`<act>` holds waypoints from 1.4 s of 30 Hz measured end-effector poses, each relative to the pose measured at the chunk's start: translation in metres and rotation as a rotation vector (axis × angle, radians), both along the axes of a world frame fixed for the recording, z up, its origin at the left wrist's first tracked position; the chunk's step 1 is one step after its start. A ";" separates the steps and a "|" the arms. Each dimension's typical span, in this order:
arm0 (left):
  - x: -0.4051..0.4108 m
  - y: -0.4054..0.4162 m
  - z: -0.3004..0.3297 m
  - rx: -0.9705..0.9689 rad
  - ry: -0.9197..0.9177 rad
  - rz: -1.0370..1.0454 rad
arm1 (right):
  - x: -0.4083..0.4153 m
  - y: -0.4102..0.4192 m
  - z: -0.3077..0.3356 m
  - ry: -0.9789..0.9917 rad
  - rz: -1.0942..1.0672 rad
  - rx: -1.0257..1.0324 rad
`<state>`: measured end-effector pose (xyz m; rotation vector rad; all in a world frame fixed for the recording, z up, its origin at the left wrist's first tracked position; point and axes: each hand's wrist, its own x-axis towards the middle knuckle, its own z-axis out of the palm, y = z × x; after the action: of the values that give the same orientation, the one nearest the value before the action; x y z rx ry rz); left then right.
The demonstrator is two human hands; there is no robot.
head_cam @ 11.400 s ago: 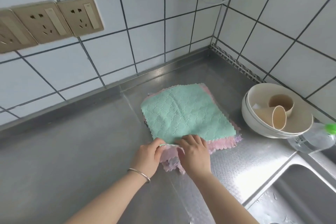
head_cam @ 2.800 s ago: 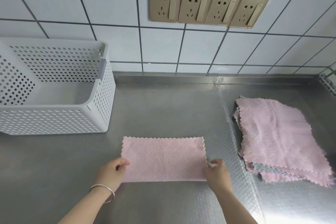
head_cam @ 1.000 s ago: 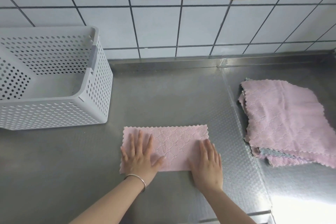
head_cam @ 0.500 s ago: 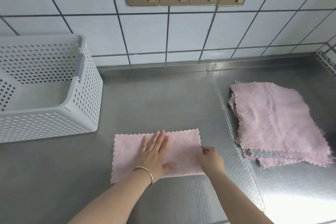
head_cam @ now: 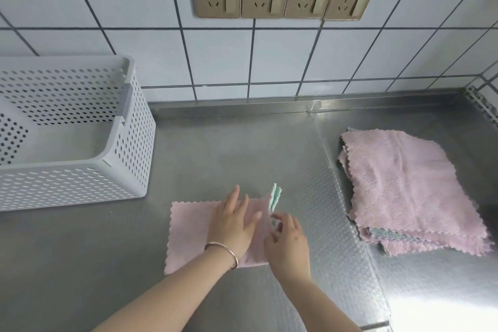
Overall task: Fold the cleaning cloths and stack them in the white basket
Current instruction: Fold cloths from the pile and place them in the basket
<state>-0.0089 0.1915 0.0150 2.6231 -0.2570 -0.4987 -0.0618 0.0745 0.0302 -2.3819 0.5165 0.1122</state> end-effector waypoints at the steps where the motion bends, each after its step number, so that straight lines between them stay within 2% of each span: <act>1: 0.004 -0.005 0.008 -0.085 -0.009 0.085 | 0.001 0.007 0.000 -0.066 0.006 -0.007; 4: 0.016 -0.007 0.024 -0.233 0.087 0.254 | 0.004 0.026 -0.004 -0.262 0.072 -0.078; 8: 0.022 0.007 0.033 -0.170 0.039 0.307 | 0.006 0.039 -0.011 -0.405 0.189 -0.171; 20: 0.017 0.030 0.021 -0.226 0.140 0.465 | -0.004 0.055 -0.032 -0.497 0.411 -0.202; 24: 0.015 0.038 0.023 -0.207 0.092 0.506 | -0.008 0.054 -0.030 -0.533 0.482 -0.226; 28: 0.016 0.058 0.026 -0.179 0.030 0.564 | -0.010 0.048 -0.032 -0.431 0.528 -0.318; 37: 0.008 0.091 0.009 -0.251 0.102 0.735 | -0.011 0.044 -0.056 -0.256 0.592 -0.345; 42: 0.003 0.098 -0.001 -0.300 0.139 0.880 | -0.011 0.051 -0.061 -0.247 0.645 -0.311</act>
<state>-0.0058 0.2900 0.0141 2.1105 0.7746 -0.2880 -0.0728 0.1258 -0.0309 -2.7307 -0.3895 0.0212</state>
